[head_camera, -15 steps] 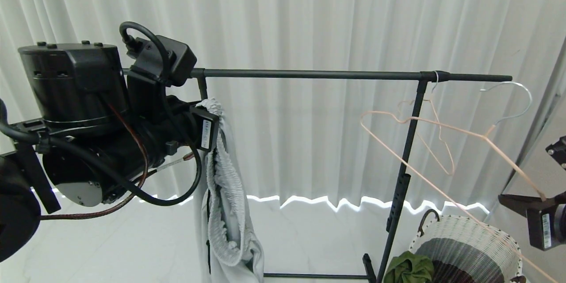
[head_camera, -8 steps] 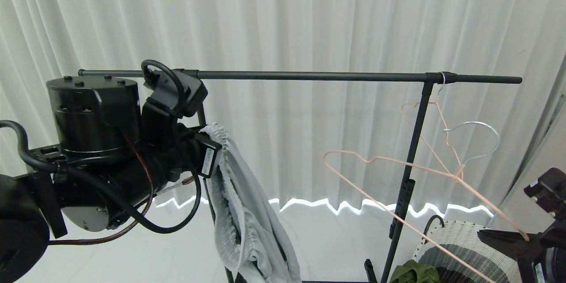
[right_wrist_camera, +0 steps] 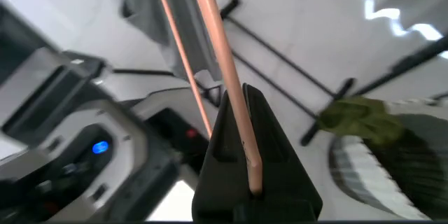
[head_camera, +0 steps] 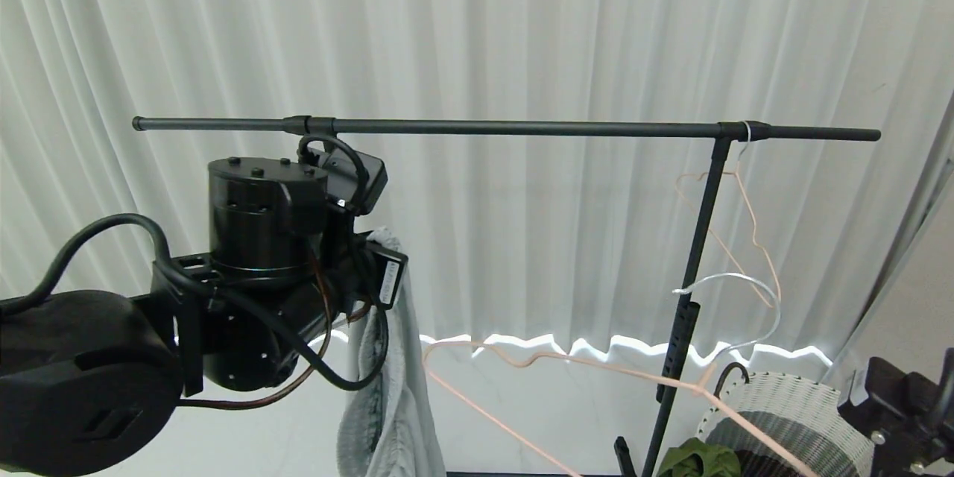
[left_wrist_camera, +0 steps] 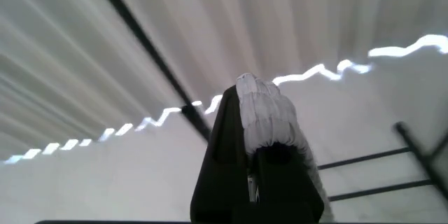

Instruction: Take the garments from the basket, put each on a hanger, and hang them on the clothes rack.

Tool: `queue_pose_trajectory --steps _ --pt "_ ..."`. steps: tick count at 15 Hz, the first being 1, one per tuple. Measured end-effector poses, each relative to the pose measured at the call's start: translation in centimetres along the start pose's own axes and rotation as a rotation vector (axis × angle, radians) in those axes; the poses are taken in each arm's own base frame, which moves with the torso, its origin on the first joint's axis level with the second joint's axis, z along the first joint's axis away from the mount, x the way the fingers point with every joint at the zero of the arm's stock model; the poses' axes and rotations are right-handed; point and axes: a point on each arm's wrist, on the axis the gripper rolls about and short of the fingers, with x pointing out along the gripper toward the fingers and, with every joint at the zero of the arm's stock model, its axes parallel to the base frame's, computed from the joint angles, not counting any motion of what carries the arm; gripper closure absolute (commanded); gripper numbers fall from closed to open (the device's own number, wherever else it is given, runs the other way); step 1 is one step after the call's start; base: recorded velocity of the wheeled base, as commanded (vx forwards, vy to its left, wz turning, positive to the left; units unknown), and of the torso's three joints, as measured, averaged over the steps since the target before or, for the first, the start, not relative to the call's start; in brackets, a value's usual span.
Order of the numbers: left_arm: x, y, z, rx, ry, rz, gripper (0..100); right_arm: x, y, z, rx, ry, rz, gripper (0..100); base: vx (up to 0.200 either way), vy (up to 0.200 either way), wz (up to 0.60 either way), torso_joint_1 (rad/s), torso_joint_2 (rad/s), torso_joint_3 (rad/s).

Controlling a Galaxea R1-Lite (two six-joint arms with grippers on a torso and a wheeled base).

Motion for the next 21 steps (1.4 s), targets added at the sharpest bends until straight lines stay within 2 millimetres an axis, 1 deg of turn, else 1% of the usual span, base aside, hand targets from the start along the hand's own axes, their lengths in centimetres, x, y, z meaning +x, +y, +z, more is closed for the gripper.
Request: queue_pose_trajectory --steps 2,7,12,17,19,21 --pt "0.3 -1.2 0.6 -0.017 -0.013 -0.032 100 0.3 0.4 0.0 -0.013 0.012 0.018 100 0.0 0.0 0.0 0.0 0.0 0.0" --pt "0.5 -2.3 0.5 -0.017 -0.01 -0.06 100 1.2 0.6 0.5 0.034 0.022 -0.005 100 0.0 0.0 0.0 0.0 0.0 0.0" --pt "0.4 -2.8 0.5 -0.01 -0.01 -0.076 100 3.4 0.9 2.7 0.138 -0.055 -0.086 100 0.0 0.0 0.0 0.0 0.0 0.0" --pt "1.1 -3.4 0.7 -0.009 -0.008 -0.079 100 5.7 1.6 4.9 0.187 -0.069 -0.145 100 0.0 0.0 0.0 0.0 0.0 0.0" --pt "1.5 -3.6 0.9 -0.009 -0.009 -0.078 100 6.5 1.8 5.4 0.185 -0.066 -0.163 100 0.0 0.0 0.0 0.0 0.0 0.0" --pt "2.1 -3.8 1.0 -0.006 -0.004 -0.061 100 7.5 1.8 5.4 0.179 -0.058 -0.23 100 0.0 0.0 0.0 0.0 0.0 0.0"
